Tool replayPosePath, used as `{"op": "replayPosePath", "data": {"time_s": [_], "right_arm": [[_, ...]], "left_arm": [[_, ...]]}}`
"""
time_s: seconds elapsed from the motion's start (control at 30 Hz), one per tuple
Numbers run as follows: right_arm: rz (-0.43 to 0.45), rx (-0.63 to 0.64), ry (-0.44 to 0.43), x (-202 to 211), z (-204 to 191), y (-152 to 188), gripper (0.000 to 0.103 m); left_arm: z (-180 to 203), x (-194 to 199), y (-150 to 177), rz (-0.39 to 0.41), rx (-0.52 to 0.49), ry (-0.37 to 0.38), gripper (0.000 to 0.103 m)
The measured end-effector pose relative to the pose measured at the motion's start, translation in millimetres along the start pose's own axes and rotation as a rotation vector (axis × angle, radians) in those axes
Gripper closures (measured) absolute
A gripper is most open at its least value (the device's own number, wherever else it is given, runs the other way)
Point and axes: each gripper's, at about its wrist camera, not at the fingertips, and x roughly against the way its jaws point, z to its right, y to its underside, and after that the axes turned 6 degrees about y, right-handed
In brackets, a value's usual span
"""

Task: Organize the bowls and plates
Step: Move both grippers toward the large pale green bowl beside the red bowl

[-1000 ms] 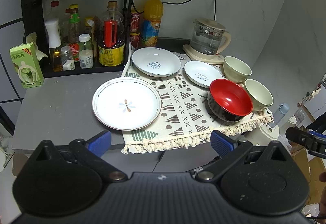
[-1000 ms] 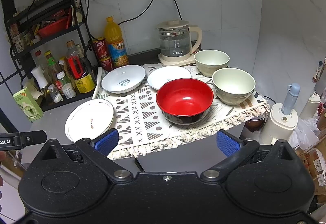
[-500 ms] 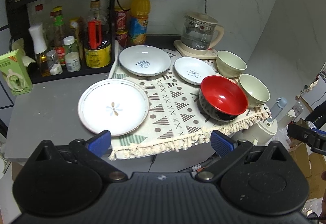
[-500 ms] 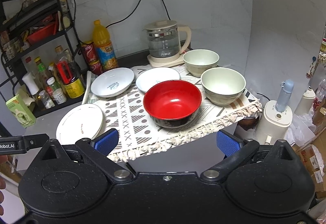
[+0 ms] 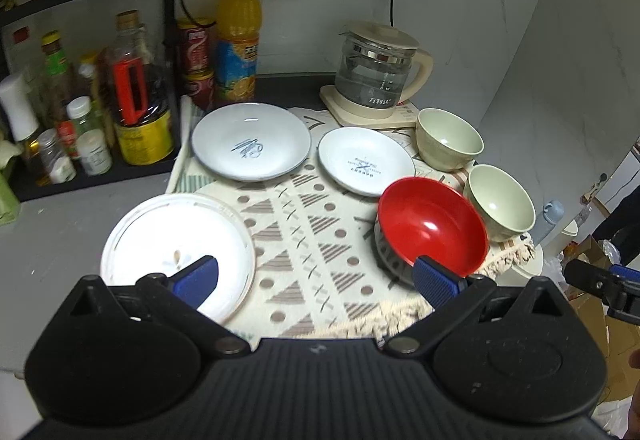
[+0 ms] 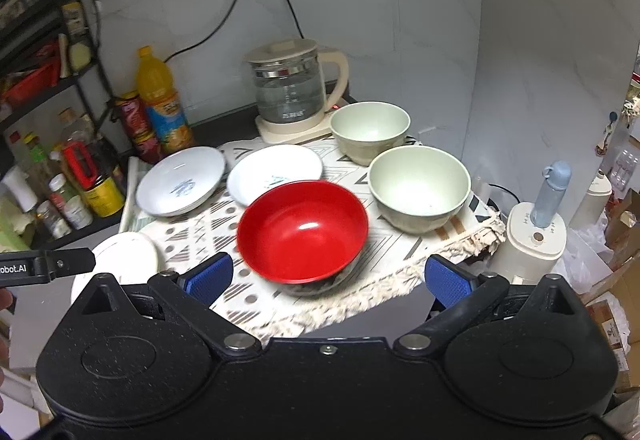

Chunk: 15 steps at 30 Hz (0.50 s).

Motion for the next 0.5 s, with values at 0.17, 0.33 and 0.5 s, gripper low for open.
{"op": "replayPosePath", "data": {"time_s": [0.17, 0.33, 0.5], "right_arm": [[-0.016, -0.001, 0.006, -25, 3, -17, 0.000], [-0.025, -0.024, 0.020, -46, 5, -34, 0.000], [-0.040, -0.047, 0.028, -67, 8, -46, 0.000]], "left_arm": [[1, -29, -26, -0.016, 0.012, 0.012, 0.000], [1, -55, -50, -0.036, 0.014, 0.025, 0.001], [-2, -76, -72, -0.050, 0.006, 0.029, 0.001]]}}
